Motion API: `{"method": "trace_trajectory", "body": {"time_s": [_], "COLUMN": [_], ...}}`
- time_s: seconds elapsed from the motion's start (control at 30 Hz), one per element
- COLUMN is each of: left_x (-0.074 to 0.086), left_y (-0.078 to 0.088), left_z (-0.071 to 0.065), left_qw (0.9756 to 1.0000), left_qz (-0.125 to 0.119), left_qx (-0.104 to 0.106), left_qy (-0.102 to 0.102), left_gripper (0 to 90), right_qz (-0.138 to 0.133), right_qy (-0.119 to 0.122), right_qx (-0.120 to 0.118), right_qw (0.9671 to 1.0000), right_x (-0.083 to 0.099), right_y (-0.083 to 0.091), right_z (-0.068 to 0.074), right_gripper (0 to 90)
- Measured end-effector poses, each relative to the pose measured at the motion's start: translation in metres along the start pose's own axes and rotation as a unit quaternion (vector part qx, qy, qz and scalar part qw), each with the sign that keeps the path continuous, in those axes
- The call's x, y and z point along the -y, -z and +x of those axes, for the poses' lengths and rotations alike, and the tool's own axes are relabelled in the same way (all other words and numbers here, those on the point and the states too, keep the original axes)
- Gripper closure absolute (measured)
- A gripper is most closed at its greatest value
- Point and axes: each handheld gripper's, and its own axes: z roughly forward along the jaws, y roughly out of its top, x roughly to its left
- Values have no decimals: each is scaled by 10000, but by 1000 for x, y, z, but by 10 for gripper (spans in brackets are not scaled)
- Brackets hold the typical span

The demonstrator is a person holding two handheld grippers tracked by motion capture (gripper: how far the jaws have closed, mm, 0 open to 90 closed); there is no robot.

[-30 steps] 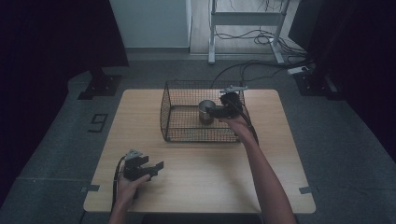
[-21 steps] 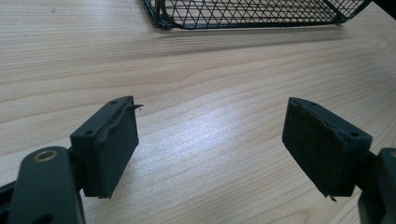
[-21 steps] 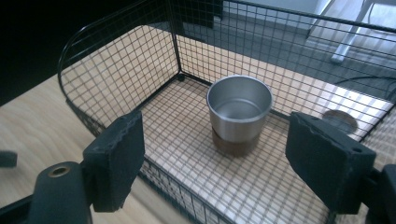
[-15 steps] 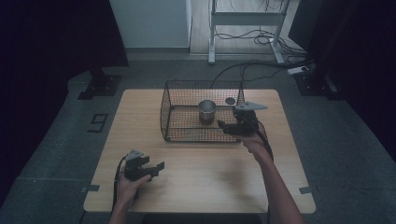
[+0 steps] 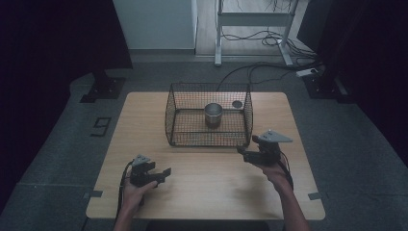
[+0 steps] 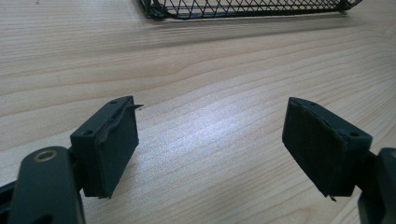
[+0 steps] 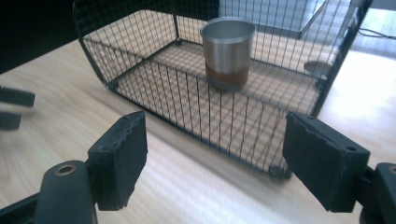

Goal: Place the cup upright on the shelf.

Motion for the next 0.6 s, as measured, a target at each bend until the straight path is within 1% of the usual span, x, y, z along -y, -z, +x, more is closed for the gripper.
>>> {"method": "trace_trajectory", "body": {"time_s": [0.03, 0.07, 0.13, 0.17, 0.2, 0.23, 0.3, 0.33, 0.43, 0.5, 0.6], "left_x": [0, 0, -1, -2, -2, -2, -2, -2, -3, -5, -5], "left_y": [0, 1, 1, 1, 1, 1, 0, 0, 1, 2, 3], "left_z": [0, 0, -1, -3, -3, -4, -5, -5, -9, -12, -14], "left_qw": [10000, 10000, 10000, 10000, 10000, 10000, 10000, 10000, 9999, 9998, 9997], "left_qz": [-4, -10, -31, -33, -33, -35, -22, -1, -4, -33, -54], "left_qx": [2, 0, 11, 16, 16, 23, 35, 35, 48, 88, 99], "left_qy": [0, 1, -10, -48, -48, -54, -70, -78, -138, -171, -199], "left_gripper": [185, 185, 186, 186, 186, 186, 189, 189, 189, 189, 187], "right_qz": [13, 13, 10, 39, 39, 58, 174, 230, 233, 245, 152], "right_qy": [-27, -27, -90, -132, -132, -112, -88, -87, -181, -190, -224], "right_qx": [32, 32, 75, 62, 62, 99, 144, 164, 170, 211, 220], "right_qw": [10000, 10000, 9999, 9999, 9999, 9999, 9997, 9996, 9994, 9993, 9994], "right_x": [11, 11, 22, 31, 31, 36, 44, 46, 53, 54, 52], "right_y": [4, 4, 7, 9, 9, 9, 7, 7, 6, 6, 7], "right_z": [-3, -3, -6, -8, -8, -9, -11, -12, -16, -17, -18], "right_gripper": [221, 221, 224, 224, 224, 225, 222, 223, 227, 227, 230]}}
